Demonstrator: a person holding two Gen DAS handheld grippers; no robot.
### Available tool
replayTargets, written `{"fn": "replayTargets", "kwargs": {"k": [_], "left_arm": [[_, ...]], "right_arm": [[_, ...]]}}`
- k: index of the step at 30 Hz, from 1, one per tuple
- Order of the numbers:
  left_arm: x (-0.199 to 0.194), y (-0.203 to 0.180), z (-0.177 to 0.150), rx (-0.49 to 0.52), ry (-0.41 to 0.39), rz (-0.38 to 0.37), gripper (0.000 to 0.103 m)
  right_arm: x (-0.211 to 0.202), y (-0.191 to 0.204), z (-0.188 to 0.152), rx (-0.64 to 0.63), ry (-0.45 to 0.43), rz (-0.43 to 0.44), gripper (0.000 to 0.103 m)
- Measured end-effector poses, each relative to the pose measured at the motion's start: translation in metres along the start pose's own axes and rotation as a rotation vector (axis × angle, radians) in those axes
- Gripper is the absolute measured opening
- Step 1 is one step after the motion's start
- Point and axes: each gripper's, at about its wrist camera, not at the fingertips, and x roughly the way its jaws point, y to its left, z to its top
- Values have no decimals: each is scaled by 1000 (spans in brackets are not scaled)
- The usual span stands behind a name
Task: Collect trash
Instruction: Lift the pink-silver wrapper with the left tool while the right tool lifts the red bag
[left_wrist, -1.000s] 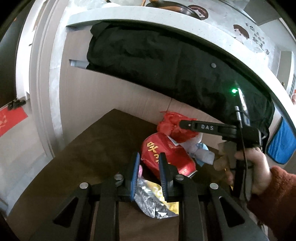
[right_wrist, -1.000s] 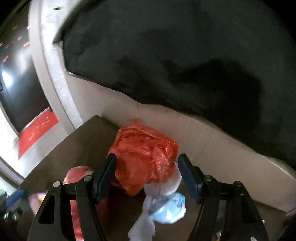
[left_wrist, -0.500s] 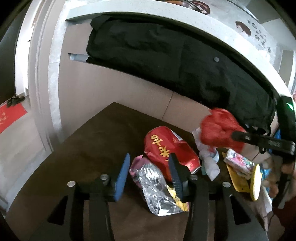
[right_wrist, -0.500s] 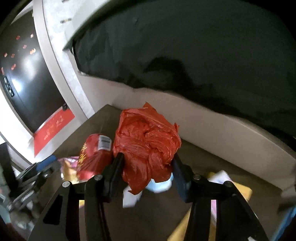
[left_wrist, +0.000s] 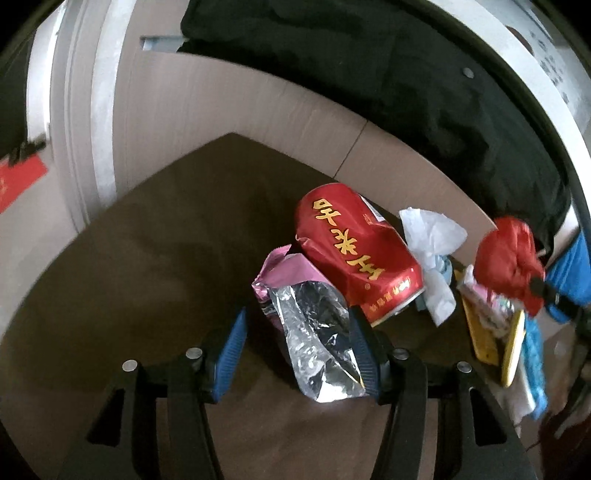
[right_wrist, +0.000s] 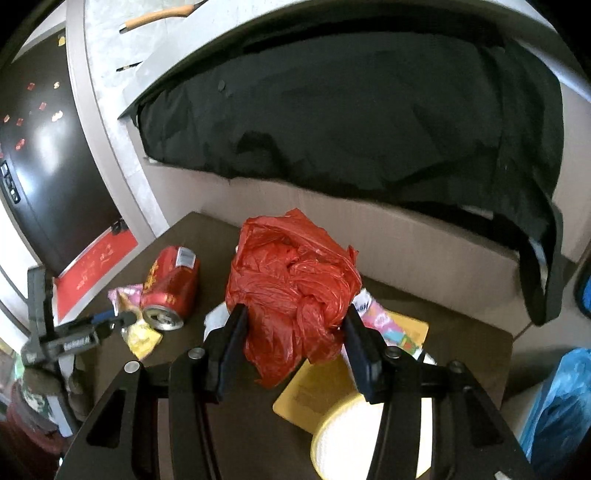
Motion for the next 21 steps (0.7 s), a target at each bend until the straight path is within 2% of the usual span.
{"fn": "replayTargets", "kwargs": {"k": [1, 2, 5, 11, 17, 21], "left_arm": [[2, 0, 1, -9, 2, 0, 51], [3, -1, 2, -10, 4, 8, 39], [-3, -9, 5, 18, -33, 48, 28], [-40, -51, 5, 102, -143, 41, 11], [-69, -121, -2, 280, -240, 34, 10], [-75, -152, -7, 319, -235, -25, 10]], "right_arm": [[1, 0, -3, 3, 6, 14, 47], [1, 0, -6, 4, 8, 23, 47], [-4, 2, -16, -2, 1, 31, 47], [-29, -1, -28, -32, -43, 20, 47], [-60, -10, -36, -29, -111, -3, 47], [-83, -21, -44, 7, -145, 11, 47]]}}
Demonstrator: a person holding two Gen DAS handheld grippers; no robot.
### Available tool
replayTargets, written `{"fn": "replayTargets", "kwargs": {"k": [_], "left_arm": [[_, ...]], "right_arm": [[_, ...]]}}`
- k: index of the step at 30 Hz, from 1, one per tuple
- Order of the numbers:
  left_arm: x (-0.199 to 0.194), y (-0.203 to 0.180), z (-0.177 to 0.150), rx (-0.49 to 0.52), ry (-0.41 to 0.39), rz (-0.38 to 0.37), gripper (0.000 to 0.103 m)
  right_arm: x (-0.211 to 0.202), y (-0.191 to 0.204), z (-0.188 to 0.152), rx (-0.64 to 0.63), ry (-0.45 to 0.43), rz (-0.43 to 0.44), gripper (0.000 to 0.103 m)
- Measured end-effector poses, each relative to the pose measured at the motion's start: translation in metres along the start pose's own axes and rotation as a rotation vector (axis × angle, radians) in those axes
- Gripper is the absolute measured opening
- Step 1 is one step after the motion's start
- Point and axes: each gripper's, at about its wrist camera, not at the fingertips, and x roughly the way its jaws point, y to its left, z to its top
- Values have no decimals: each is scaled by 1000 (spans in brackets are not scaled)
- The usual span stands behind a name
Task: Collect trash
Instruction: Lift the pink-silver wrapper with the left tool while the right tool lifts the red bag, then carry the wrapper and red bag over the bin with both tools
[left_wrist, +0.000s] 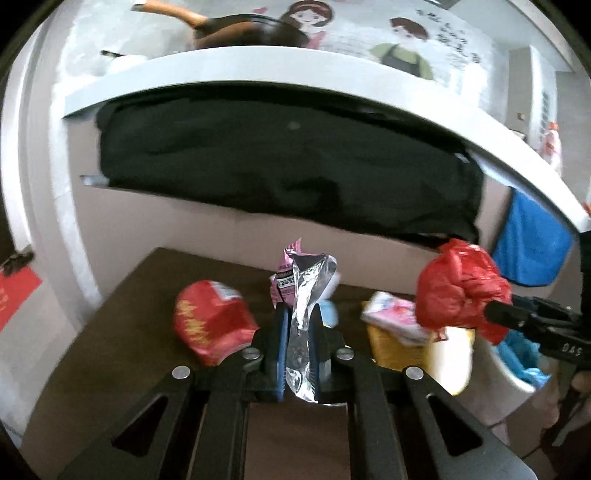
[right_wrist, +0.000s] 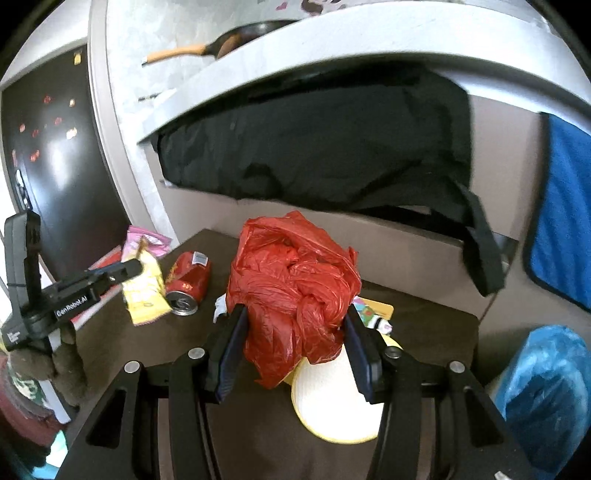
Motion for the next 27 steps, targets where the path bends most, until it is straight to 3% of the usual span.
{"fn": "replayTargets", "kwargs": {"k": [7, 16, 21, 27], "left_arm": [[1, -47, -3, 37, 18, -97, 10], [-7, -129, 8, 148, -44, -189, 10], [-3, -179, 19, 205, -76, -250, 10], [22, -248, 15, 253, -44, -369, 10]], "right_arm": [[-34, -21, -11, 17, -37, -44, 47], [-80, -51, -17, 46, -101, -120, 47], [-117, -79, -24, 56, -148, -220, 47], [-162, -137, -42, 153, -180, -327, 47]]}}
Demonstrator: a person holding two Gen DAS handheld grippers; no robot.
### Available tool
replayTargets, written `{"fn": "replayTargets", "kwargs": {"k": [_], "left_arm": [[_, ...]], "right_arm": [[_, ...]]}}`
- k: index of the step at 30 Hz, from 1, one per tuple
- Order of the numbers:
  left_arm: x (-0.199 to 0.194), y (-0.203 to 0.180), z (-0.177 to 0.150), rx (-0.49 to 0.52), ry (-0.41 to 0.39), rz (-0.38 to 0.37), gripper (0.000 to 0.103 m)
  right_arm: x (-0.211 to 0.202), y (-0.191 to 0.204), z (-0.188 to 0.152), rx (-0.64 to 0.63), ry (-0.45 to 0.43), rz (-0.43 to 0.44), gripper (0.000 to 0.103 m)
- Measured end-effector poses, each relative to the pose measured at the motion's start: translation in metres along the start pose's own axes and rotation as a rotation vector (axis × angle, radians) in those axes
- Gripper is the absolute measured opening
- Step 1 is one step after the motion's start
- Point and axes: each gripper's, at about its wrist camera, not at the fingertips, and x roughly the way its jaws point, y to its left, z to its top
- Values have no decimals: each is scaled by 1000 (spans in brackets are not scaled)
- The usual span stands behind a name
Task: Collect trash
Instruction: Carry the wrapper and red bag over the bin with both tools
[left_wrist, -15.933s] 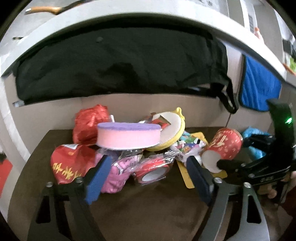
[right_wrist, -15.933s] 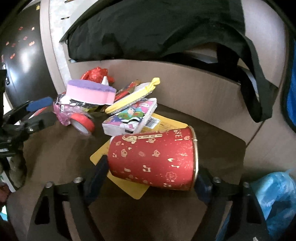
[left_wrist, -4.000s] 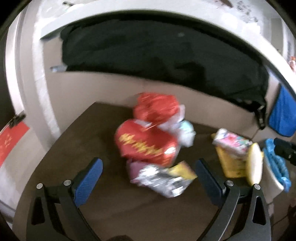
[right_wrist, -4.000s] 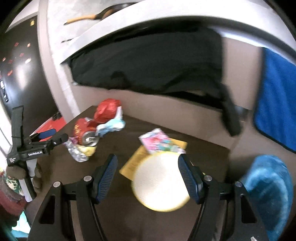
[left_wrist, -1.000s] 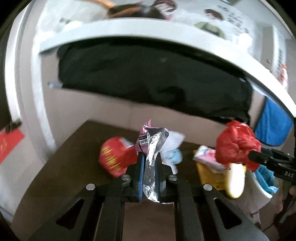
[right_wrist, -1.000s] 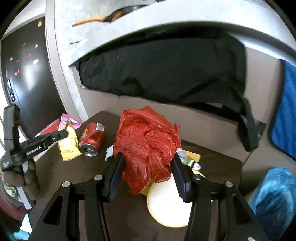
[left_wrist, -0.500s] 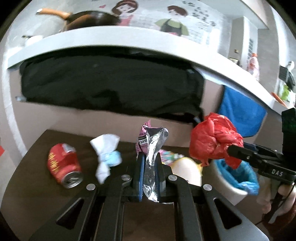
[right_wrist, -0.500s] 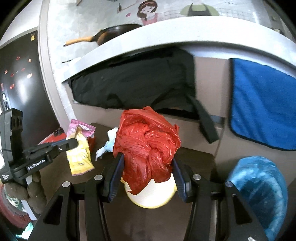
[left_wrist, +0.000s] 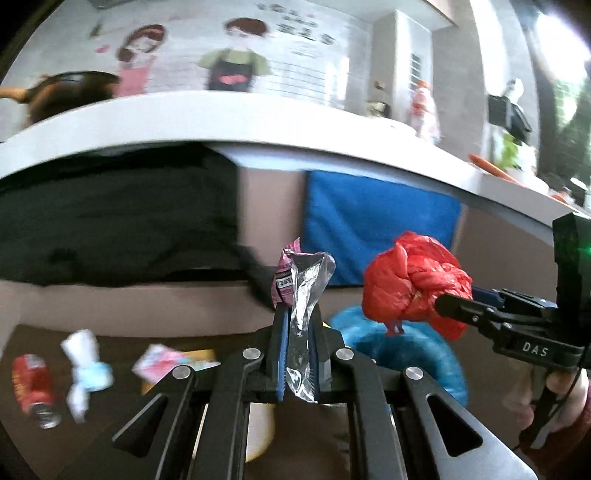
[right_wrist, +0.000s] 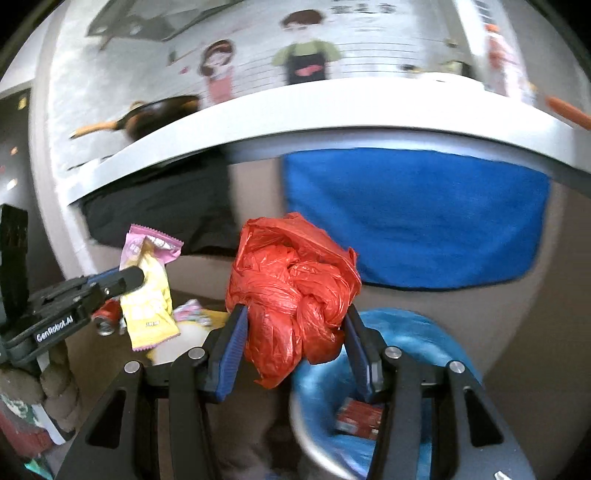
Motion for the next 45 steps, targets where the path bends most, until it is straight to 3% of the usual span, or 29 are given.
{"fn": "replayTargets", "kwargs": {"k": [7, 15, 27, 45], "left_arm": [[63, -56, -12, 41, 77, -79, 10], [107, -83, -28, 74, 144, -94, 10], [139, -77, -40, 43, 206, -123, 10], [149, -79, -43, 18, 213, -146, 10]], "right_arm": [[-8, -64, -19, 83, 23, -90, 47], [10, -110, -48, 181, 73, -111, 47], [43, -120, -62, 217, 123, -89, 47], [57, -125, -70, 243, 154, -89, 47]]}}
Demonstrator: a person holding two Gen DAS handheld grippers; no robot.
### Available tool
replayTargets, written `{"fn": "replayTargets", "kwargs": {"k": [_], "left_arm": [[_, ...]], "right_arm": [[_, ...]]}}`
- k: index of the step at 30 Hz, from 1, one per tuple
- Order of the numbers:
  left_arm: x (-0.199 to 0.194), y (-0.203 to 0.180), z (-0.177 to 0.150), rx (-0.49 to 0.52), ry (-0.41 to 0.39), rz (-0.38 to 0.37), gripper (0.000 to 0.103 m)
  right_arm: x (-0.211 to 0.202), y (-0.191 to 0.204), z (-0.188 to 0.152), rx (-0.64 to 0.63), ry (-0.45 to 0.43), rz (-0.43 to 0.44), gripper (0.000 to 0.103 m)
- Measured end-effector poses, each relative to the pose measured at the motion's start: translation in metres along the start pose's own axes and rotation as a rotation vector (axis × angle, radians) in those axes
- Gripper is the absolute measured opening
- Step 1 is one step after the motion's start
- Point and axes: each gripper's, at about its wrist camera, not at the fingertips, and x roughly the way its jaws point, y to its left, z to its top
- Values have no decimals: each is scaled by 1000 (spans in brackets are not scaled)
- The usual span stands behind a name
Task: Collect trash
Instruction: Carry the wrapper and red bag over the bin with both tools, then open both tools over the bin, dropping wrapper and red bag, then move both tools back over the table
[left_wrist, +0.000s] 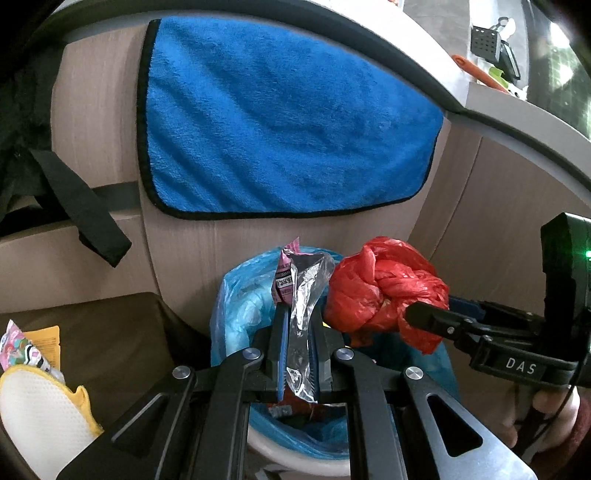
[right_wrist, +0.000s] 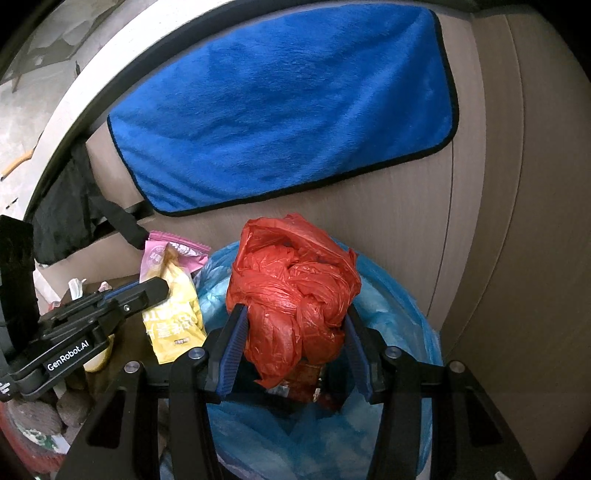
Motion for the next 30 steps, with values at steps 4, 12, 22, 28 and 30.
{"fn": "replayTargets", "kwargs": {"k": [4, 12, 22, 28, 30], "left_arm": [[0, 4, -1, -17, -1, -16, 11], [-7, 23, 0, -111, 6, -68, 50], [-78, 76, 2, -189, -76, 34, 55], [-144, 131, -14, -219, -151, 192, 55], [-165, 152, -24, -228, -166, 249, 56]], "right_arm": [[2, -1, 2, 5, -3, 4, 52], [-3, -3, 3, 15, -28, -16, 66], [-25, 19, 15, -19, -51, -10, 66], [-36, 74, 23, -95, -69, 47, 66], [-35, 98, 23, -125, -62, 74, 66]]}}
